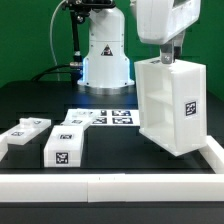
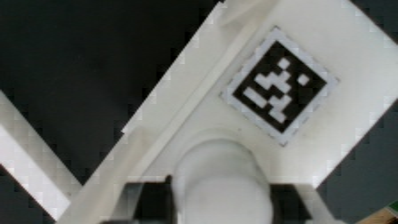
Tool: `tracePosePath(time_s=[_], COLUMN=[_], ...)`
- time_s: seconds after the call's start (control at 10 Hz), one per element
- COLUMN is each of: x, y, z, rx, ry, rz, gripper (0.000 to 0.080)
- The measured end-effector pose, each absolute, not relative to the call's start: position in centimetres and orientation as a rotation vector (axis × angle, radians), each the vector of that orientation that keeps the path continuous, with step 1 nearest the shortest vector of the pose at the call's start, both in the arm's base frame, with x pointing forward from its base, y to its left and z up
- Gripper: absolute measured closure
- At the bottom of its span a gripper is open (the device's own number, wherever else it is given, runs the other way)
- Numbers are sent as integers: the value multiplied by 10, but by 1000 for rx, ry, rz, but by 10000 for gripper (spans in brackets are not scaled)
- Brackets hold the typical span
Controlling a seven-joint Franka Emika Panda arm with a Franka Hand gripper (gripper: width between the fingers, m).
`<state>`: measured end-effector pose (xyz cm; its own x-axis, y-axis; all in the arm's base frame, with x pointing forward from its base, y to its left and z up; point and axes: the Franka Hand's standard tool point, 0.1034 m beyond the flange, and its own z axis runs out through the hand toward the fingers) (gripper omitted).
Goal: Assemble cabinet
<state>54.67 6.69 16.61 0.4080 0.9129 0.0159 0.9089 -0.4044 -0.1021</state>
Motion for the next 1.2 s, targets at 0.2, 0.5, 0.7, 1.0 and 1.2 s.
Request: tracePosePath(time_s=[0.2,0.5,0.7,1.0,1.2], x=[560,562,562,560,554], y=[47,38,37,47,48], z=[166,163,162,161,156], rx=[-2332,-2225,-2226,-1921,-1906], ry=[-2033,-2174,-2172,-2465,-2463], rz=[-7,-7,-5,28,26], gripper=[586,586,586,586,586])
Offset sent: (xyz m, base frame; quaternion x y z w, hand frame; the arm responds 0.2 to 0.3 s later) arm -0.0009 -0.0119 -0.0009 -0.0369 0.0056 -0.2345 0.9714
